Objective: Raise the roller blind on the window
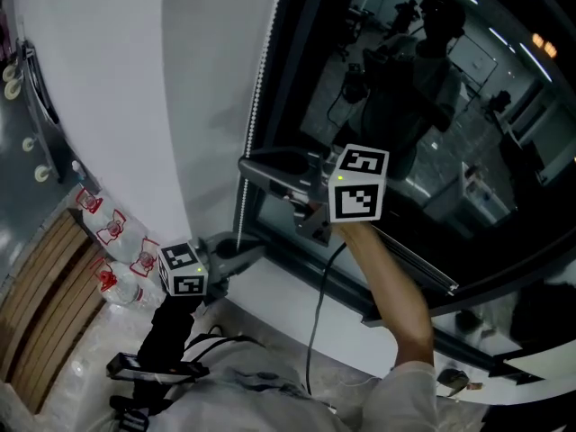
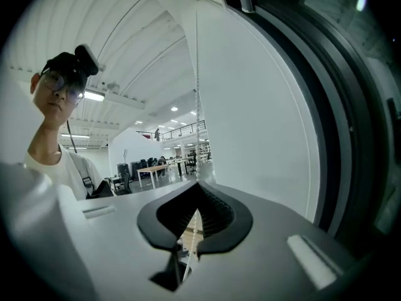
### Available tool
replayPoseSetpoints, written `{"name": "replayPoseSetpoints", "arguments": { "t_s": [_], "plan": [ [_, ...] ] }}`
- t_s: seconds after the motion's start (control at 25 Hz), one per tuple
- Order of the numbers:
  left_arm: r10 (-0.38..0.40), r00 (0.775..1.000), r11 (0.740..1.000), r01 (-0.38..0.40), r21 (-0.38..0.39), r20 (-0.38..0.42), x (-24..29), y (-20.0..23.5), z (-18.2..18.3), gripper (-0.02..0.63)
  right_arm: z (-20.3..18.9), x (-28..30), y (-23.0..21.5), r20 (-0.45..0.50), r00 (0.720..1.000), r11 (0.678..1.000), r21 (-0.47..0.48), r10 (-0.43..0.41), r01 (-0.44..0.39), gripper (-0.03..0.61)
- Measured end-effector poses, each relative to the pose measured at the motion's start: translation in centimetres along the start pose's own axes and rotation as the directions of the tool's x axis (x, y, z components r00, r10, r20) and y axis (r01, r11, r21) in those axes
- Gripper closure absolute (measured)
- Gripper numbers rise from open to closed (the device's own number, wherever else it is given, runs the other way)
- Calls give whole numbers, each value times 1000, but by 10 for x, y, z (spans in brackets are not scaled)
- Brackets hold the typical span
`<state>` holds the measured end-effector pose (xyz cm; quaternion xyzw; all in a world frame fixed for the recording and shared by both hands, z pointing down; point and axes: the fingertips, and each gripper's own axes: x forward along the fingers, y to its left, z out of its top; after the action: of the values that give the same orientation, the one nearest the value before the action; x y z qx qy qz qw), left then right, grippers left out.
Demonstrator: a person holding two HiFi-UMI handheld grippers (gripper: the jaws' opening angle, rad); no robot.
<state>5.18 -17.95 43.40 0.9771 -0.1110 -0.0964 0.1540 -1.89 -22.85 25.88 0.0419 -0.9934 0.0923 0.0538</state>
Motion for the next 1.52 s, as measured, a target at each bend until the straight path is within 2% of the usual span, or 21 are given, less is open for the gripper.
{"name": "replayPoseSetpoints", "arguments": {
  "t_s": [0.12, 0.36, 0.64, 0.8, 0.88, 0.96, 1.0, 1.24, 1.4, 1.52],
  "plan": [
    [14, 1000, 1000, -14, -5, 2, -1, 1, 2, 615, -35, 4, -3, -55, 998, 1000, 20, -19, 20, 575],
    [28, 1000, 1000, -28, -2, 9, -3, 6, 2, 615, -89, 7, -5, -105, 994, 994, 106, -6, 17, 575],
    [27, 1000, 1000, -27, -1, 11, -2, 5, 5, 615, -118, 10, 2, -151, 988, 992, 128, 4, 16, 575],
    [28, 1000, 1000, -28, 5, 14, -4, 6, 5, 615, -117, 6, 1, -98, 995, 991, 135, 3, 10, 574],
    [25, 1000, 1000, -25, 4, 11, -4, 5, 4, 615, -109, 3, -2, -55, 998, 994, 105, -4, 10, 564],
    [23, 1000, 1000, -23, 3, 6, -3, 4, 4, 615, -91, -1, -4, -14, 1000, 994, 105, 10, -9, 437],
    [23, 1000, 1000, -23, 4, 5, -3, 4, 4, 615, -77, -3, -5, 11, 1000, 994, 104, 19, -20, 425],
    [30, 1000, 1000, -30, -1, 9, -5, 6, 3, 615, 18, -13, -3, 128, 991, 1000, -20, 26, -23, 423],
    [29, 1000, 1000, -29, -3, 8, -7, 6, 1, 615, 74, -18, -7, 198, 980, 998, -58, 16, -4, 417],
    [27, 1000, 1000, -27, -3, 7, -7, 5, -1, 615, 107, -21, -4, 226, 973, 995, -99, 43, -21, 419]
  ]
}}
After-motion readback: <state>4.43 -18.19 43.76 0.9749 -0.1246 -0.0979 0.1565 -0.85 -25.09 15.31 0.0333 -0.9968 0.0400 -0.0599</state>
